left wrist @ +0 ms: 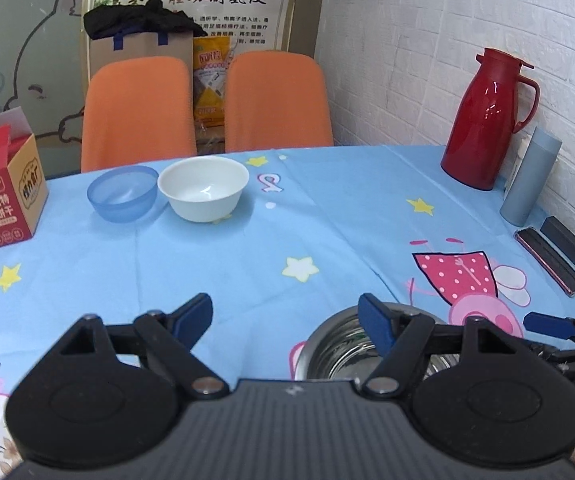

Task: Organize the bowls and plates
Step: 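Carry the steel bowl onto the plate stack and open the right gripper, then move the left gripper to the white ceramic bowl rim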

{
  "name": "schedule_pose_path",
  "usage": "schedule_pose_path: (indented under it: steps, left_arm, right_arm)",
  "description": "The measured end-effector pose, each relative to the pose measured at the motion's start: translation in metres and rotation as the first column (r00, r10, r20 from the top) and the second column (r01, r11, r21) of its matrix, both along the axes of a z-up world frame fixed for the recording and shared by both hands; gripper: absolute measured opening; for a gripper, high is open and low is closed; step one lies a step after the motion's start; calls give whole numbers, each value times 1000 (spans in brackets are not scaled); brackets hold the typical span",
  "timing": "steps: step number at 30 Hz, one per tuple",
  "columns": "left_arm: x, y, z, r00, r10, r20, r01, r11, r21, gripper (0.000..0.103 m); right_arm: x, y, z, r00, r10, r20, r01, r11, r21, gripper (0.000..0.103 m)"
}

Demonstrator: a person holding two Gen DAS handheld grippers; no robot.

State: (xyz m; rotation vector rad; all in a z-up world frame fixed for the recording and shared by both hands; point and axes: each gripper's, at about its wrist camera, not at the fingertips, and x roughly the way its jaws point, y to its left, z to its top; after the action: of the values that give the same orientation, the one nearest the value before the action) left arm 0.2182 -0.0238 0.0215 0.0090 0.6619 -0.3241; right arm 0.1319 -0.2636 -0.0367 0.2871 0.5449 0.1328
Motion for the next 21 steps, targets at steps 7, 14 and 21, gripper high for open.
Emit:
schedule_pose_path:
  steps: [7, 14, 21]
  left_arm:
    - [22, 18, -5, 1000, 17, -23, -17, 1000, -1, 73]
    - [77, 63, -11, 987, 105, -123, -118, 987, -110, 73]
    - [112, 88, -16, 974, 181, -136, -196, 975, -106, 73]
  right_arm:
    - [37, 8, 23, 998, 69, 3, -69, 995, -68, 103]
    - [104, 34, 48, 986, 164, 7, -159, 968, -194, 103]
    - [155, 57, 49, 971, 238, 2, -234, 955, -184, 103]
